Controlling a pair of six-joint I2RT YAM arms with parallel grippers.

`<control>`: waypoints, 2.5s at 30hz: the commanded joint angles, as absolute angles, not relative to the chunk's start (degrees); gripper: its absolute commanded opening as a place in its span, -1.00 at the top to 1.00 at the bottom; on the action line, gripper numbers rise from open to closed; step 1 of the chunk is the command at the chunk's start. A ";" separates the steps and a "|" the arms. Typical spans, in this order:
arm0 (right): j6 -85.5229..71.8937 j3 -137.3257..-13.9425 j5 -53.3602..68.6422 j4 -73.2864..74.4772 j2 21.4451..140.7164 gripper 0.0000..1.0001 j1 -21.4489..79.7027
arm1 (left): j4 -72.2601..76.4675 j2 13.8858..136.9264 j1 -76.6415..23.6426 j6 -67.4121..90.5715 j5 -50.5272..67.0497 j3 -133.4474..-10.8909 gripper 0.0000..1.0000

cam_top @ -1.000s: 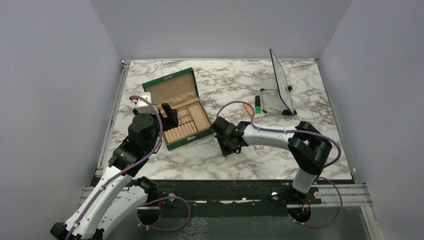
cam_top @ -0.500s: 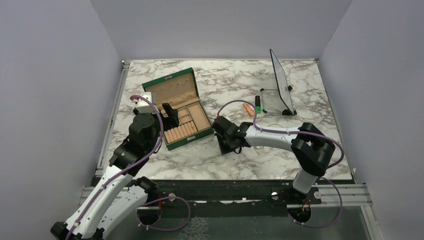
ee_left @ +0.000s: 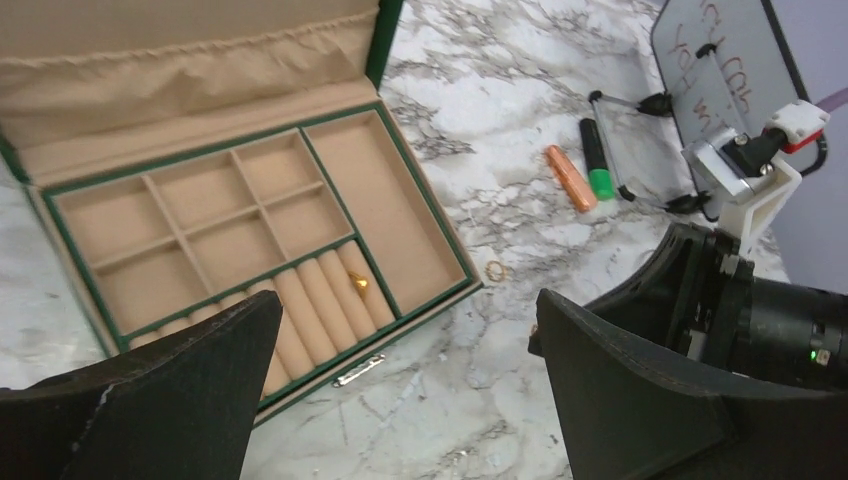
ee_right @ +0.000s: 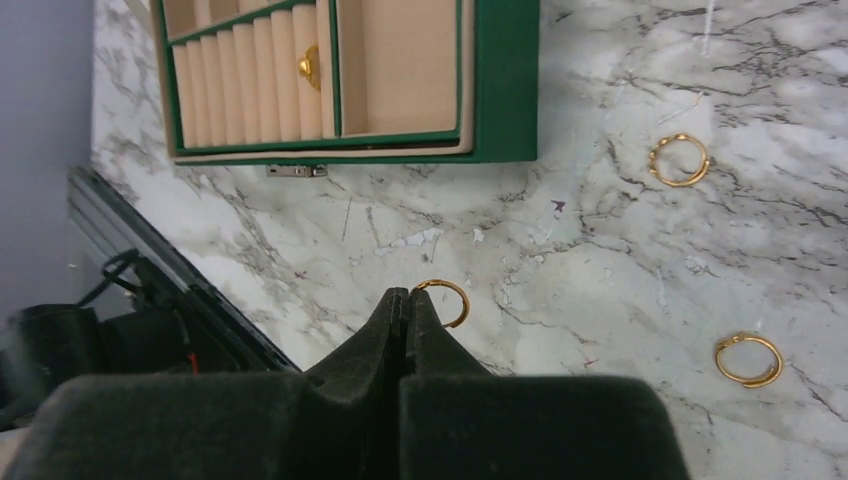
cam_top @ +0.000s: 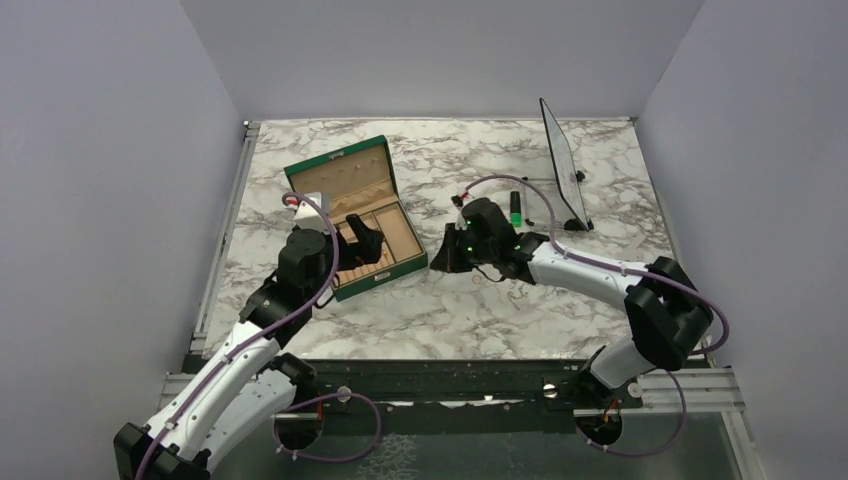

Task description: Organize the mixed jewelry

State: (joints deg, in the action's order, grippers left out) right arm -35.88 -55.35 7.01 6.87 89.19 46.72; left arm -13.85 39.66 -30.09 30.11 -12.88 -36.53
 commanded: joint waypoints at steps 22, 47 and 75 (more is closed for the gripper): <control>-66.68 -40.50 50.60 -45.88 80.41 0.98 30.15 | 40.23 57.21 -28.66 71.79 19.59 -25.08 -0.98; -83.80 -42.06 53.10 -69.93 81.90 0.98 30.11 | 102.30 80.99 -29.70 100.92 32.27 -21.70 -0.26; -83.21 -40.30 52.91 -67.24 79.98 0.98 30.15 | 98.56 77.14 -32.76 95.12 33.22 -24.95 0.73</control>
State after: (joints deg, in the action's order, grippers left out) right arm -83.70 -40.34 52.36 -66.54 80.88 30.02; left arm 86.48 79.44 -32.01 97.34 32.12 -24.03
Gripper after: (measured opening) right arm 0.014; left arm 0.180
